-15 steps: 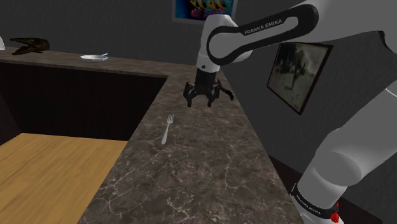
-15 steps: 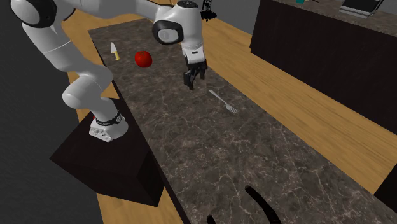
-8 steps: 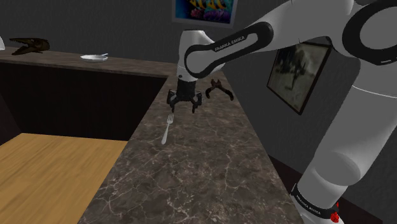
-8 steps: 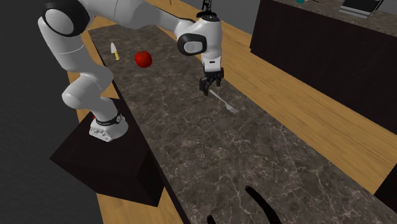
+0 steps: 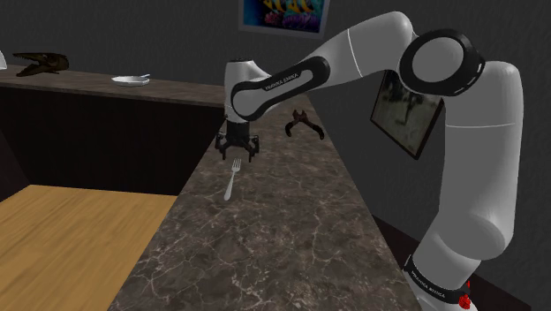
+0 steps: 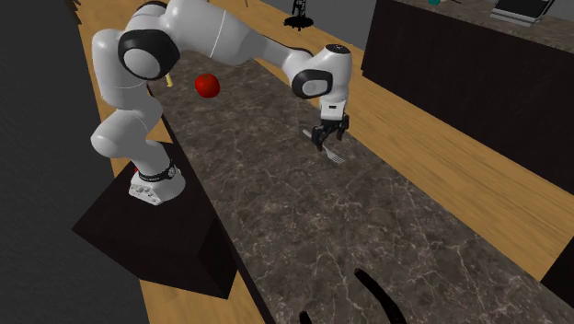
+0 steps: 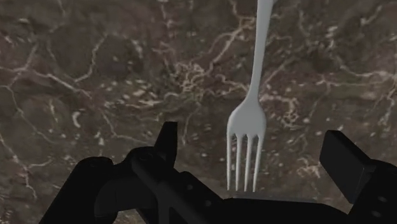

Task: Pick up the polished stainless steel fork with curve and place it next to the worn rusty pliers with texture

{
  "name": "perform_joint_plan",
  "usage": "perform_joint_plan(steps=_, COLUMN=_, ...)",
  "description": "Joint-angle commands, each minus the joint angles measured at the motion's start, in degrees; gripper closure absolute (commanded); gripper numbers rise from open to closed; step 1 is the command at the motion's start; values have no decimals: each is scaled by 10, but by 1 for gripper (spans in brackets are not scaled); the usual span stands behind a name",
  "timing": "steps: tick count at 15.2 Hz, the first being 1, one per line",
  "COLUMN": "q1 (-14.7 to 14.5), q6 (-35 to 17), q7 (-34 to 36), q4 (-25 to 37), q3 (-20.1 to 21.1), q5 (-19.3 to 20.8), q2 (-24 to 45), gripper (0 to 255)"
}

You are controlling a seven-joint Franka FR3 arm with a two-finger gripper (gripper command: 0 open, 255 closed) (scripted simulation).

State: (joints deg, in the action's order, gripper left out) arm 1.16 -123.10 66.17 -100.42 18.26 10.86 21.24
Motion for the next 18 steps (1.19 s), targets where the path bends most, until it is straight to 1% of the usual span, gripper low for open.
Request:
perform_joint_plan(steps=1, q1=-6, q6=-1, q7=14, q4=20, q3=-5, q5=8, q2=23, gripper=0)
perform_joint_plan(steps=7, q1=-9, q6=-40, q7=21, q4=6, q3=-11, q5=20, q2=49, gripper=0)
perform_joint_plan(steps=15, q1=-9, q6=-39, q7=21, q4=6, q3=-11, q5=20, q2=49, gripper=0)
perform_joint_plan(steps=16, q1=-9, q6=-39, q7=21, q4=6, q3=-11, q5=20, q2=49, gripper=255)
perform_joint_plan(steps=18, q1=-9, q6=-39, q7=21, q4=6, q3=-11, q5=20, q2=49, gripper=255)
